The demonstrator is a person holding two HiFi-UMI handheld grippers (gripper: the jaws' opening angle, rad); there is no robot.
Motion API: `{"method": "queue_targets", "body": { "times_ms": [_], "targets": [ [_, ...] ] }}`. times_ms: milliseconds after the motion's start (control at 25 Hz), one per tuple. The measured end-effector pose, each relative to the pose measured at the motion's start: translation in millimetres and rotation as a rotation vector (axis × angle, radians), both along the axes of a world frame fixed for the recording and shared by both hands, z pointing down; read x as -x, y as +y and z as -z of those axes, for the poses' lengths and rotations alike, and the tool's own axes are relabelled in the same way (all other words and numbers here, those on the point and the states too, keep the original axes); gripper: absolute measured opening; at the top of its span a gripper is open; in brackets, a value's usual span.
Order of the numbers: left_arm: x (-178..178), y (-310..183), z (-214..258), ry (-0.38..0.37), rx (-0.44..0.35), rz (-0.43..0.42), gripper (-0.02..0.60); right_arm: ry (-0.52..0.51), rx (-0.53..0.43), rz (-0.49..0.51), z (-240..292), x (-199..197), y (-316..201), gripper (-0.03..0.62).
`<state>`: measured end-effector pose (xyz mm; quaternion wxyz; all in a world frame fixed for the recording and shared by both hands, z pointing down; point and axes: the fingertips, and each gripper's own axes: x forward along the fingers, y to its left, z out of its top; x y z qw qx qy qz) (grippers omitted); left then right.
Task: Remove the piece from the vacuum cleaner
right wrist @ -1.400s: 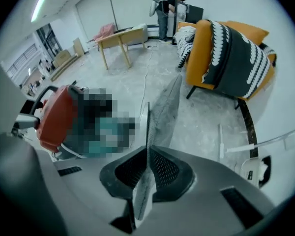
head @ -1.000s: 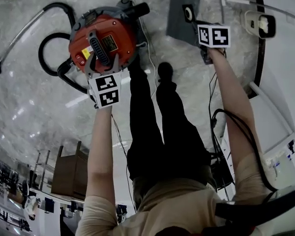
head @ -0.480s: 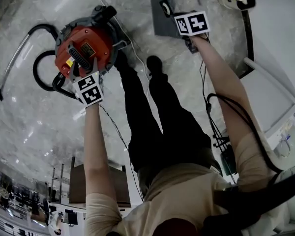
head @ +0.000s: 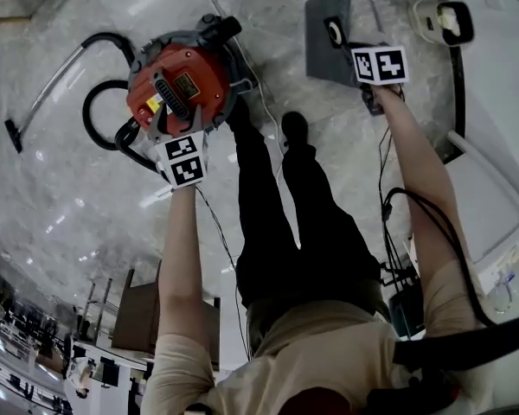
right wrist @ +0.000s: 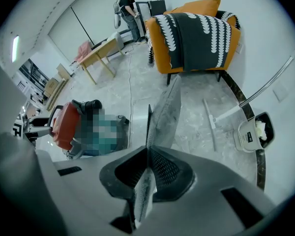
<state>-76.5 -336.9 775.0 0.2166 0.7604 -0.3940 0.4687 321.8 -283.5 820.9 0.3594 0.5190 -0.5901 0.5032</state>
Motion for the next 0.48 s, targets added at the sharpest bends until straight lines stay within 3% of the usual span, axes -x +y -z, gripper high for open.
{"method": "queue_targets", "body": {
  "times_ms": [480],
  "targets": [
    [-8.8,2.7,28.1,0.036,-0.1,-0.026,0.298,-0.074,-0.047,-0.002,8.4,33.2,-8.3,0.026]
  ]
}}
